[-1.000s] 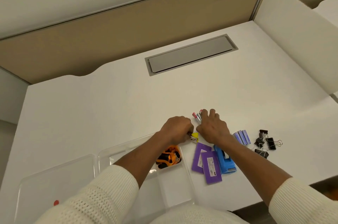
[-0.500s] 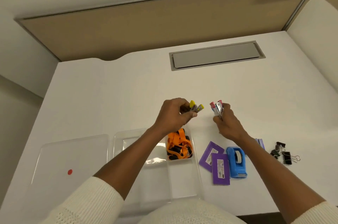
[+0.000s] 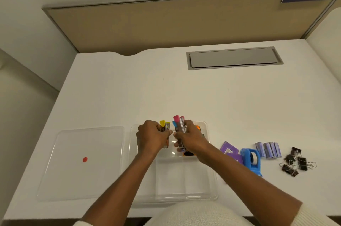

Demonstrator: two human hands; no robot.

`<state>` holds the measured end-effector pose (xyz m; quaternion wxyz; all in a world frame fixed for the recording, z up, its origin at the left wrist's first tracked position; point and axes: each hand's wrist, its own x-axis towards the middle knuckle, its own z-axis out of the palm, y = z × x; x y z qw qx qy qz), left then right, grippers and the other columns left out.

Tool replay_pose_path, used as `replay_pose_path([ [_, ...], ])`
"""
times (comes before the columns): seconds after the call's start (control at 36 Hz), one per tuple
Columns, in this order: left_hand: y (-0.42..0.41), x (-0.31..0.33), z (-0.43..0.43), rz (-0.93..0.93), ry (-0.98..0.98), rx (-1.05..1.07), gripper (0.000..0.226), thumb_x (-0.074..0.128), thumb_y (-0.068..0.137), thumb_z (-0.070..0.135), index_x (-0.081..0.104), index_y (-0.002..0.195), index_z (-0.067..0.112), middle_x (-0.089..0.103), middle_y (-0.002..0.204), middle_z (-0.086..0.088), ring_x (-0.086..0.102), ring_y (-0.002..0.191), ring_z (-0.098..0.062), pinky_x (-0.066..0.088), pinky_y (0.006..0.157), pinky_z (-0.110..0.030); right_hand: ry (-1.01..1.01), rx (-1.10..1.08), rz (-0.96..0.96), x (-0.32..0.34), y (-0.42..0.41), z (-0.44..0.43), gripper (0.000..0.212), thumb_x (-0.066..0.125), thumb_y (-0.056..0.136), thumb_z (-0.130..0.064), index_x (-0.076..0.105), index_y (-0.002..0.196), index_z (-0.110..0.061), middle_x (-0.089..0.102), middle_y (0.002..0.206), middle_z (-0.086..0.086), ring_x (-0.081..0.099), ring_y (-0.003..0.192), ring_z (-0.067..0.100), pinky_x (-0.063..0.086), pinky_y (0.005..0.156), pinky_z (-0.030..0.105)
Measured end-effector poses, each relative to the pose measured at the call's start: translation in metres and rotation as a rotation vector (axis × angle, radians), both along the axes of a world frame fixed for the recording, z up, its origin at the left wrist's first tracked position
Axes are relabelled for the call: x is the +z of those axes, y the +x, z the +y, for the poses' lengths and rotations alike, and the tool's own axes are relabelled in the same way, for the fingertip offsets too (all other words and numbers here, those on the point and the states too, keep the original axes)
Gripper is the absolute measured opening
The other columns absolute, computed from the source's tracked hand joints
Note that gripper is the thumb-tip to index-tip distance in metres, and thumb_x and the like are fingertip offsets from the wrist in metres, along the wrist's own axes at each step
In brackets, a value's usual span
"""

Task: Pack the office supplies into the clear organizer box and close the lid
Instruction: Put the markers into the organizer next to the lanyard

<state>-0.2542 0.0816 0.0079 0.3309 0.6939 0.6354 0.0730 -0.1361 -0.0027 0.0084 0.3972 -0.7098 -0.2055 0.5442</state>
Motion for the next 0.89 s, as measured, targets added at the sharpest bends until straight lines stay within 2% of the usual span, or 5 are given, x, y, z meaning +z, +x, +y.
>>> replay_pose_path([
  [0.08, -0.001, -0.002, 0.001, 0.053, -0.062, 0.055, 0.032, 0.086, 0.07, 0.034, 0.067, 0.057, 0.012, 0.067, 0.059, -0.004, 0.064, 0.059, -0.025, 0.039, 0.047, -0.022, -0.032, 0.028, -0.088, -0.007, -0.016, 0.007, 0.032, 0.06, 0.098, -0.015, 0.046, 0.126, -0.019, 0.067, 0.106, 0.015, 0.072, 0.084, 0.027, 0.064, 0.075, 0.049],
  [0.19, -0.002, -0.001, 0.004, 0.07, -0.114, 0.088, 0.023, 0.08, 0.07, 0.028, 0.064, 0.061, 0.013, 0.067, 0.067, -0.008, 0.06, 0.061, -0.029, 0.031, 0.044, -0.022, -0.085, 0.053, -0.276, -0.015, -0.028, 0.014, 0.039, 0.059, 0.098, -0.02, 0.045, 0.134, -0.016, 0.066, 0.108, 0.004, 0.072, 0.091, 0.024, 0.066, 0.074, 0.046],
  [0.47, -0.003, -0.002, 0.012, 0.149, -0.228, -0.02, 0.029, 0.078, 0.072, 0.03, 0.069, 0.09, 0.01, 0.072, 0.093, -0.01, 0.072, 0.086, -0.034, 0.055, 0.064, -0.032, -0.165, 0.126, -0.523, -0.028, -0.046, 0.022, 0.047, 0.065, 0.097, -0.014, 0.044, 0.139, -0.008, 0.067, 0.127, 0.011, 0.069, 0.107, 0.027, 0.062, 0.086, 0.041],
  [0.67, 0.001, -0.005, 0.01, 0.247, -0.177, -0.214, 0.035, 0.081, 0.083, 0.035, 0.056, 0.094, 0.012, 0.069, 0.102, -0.012, 0.067, 0.089, -0.031, 0.052, 0.069, -0.034, -0.162, 0.254, -0.727, -0.029, -0.052, 0.014, 0.045, 0.07, 0.094, -0.013, 0.052, 0.134, -0.005, 0.069, 0.124, 0.012, 0.067, 0.11, 0.027, 0.055, 0.09, 0.033],
  [0.89, 0.005, 0.007, -0.006, 0.406, 0.058, -0.41, 0.013, 0.062, 0.095, 0.027, 0.054, 0.093, 0.016, 0.068, 0.109, -0.012, 0.068, 0.102, -0.036, 0.048, 0.073, -0.035, -0.014, 0.299, -0.998, -0.032, -0.046, 0.003, 0.056, 0.069, 0.09, -0.012, 0.049, 0.142, -0.011, 0.067, 0.12, 0.015, 0.067, 0.102, 0.033, 0.059, 0.08, 0.042],
])
